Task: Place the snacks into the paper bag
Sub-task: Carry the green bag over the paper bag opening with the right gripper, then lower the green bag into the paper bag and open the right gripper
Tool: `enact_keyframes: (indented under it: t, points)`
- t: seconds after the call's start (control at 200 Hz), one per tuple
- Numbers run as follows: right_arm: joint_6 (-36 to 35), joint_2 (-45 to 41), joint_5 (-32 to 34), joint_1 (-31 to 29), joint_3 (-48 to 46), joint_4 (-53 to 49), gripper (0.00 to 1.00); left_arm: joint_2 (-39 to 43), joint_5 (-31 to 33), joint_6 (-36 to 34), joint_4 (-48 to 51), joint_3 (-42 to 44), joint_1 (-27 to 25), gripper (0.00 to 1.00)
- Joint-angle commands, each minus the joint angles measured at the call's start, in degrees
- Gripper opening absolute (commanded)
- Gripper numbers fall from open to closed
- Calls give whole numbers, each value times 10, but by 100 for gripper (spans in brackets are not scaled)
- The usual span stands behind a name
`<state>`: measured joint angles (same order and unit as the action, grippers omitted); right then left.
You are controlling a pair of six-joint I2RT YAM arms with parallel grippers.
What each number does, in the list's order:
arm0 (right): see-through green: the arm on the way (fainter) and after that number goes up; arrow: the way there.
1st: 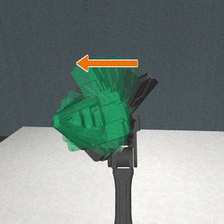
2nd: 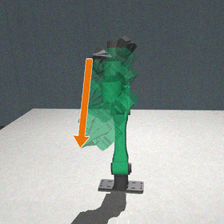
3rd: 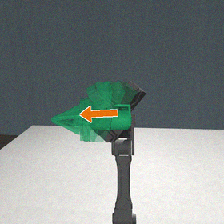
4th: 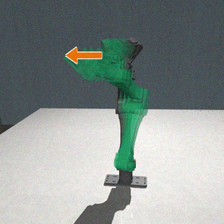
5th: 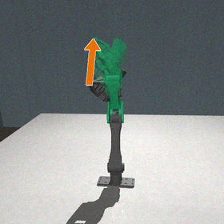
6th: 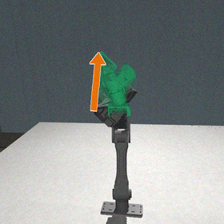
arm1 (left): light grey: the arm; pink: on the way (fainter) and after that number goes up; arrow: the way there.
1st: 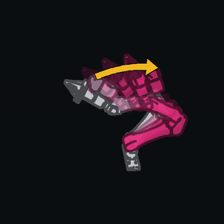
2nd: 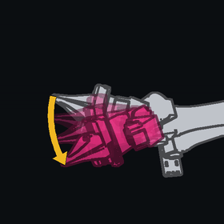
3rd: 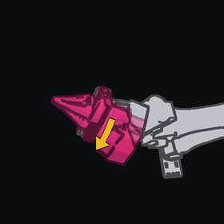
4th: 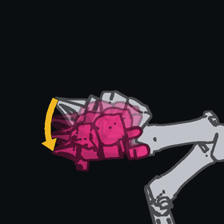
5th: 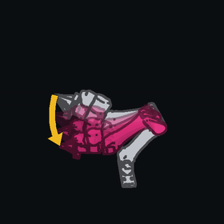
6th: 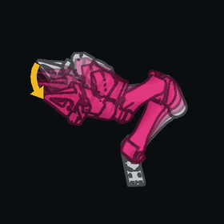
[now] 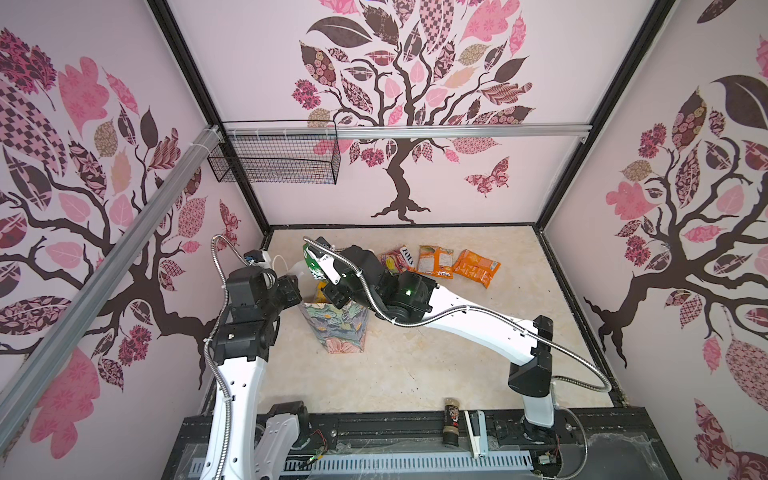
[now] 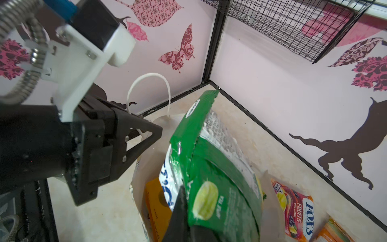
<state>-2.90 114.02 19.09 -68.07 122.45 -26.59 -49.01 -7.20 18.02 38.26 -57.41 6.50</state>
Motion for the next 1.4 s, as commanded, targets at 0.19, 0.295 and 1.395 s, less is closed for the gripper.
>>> enact_keyframes:
  t: [0.19,0.295,1.395]
  points:
    - [-23,24,43,0,-26,56,0,5,-4,1,-18,15,4,33]
    - [-27,30,44,2,-31,60,0,4,-5,2,-18,15,4,33]
    - [0,-6,-39,22,-59,73,55,0,-4,3,-18,16,5,39]
